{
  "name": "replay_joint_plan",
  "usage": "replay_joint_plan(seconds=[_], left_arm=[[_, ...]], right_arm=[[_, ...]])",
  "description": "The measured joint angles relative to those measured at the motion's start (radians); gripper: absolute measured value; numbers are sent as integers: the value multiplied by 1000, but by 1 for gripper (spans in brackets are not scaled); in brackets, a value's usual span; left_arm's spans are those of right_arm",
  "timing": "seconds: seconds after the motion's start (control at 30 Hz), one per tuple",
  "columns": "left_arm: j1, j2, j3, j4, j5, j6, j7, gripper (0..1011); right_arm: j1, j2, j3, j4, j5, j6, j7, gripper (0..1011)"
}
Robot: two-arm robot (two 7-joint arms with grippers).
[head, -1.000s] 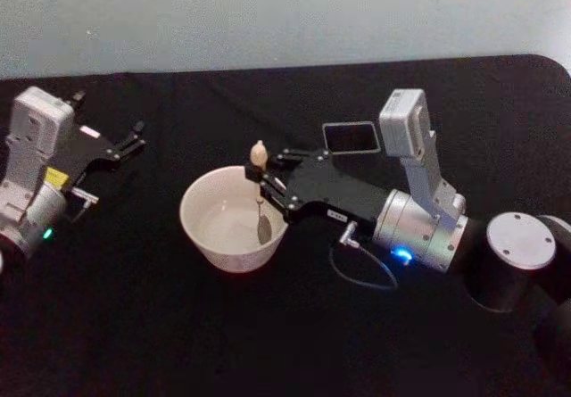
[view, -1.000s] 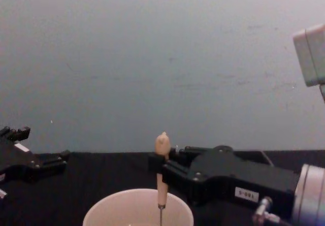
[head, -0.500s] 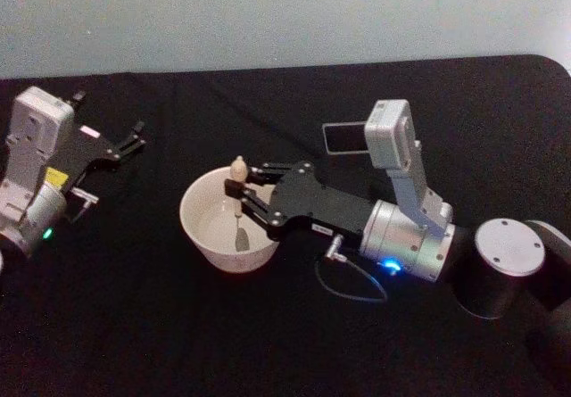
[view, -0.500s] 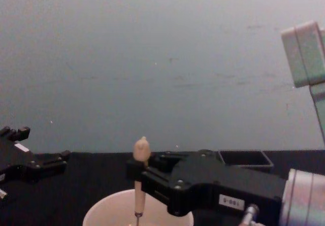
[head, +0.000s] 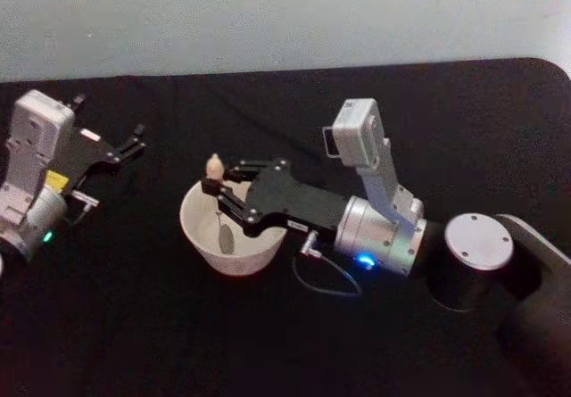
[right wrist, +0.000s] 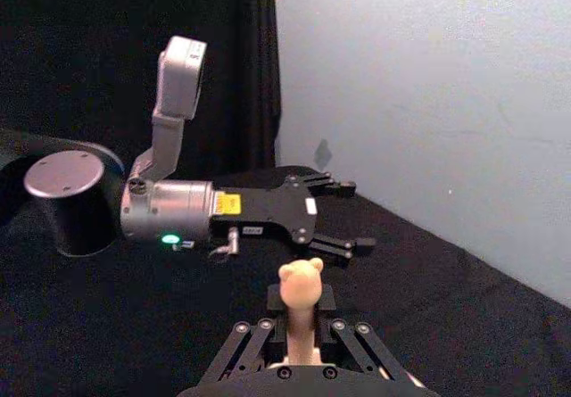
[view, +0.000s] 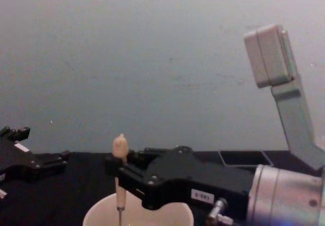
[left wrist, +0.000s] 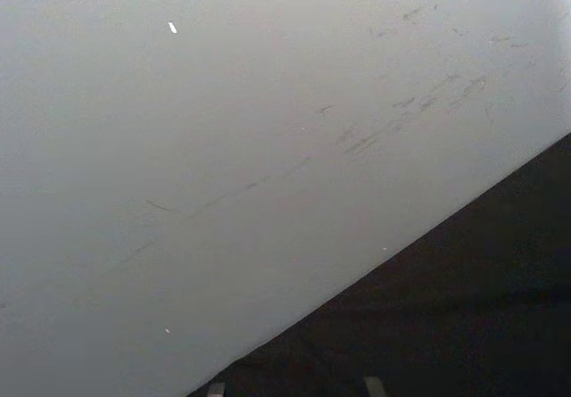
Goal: Pick up the stirring spoon with one hand, stir inside the cup, then place it back in its original position.
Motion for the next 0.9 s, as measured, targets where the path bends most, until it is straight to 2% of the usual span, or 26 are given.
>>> replay_joint_plan(seconds=[0.4,0.67,0.9], left_arm=[[0,0,0,0,0,0,0,1002],[0,0,0,0,0,0,0,1001],[0,0,0,0,0,0,0,1001]], right_arm=[[34,-36,17,60,-18,-13,-33,210],[37,-34,40,73,-25,-17,-46,210],[22,-15,63,59,-24,-14,-50,210]])
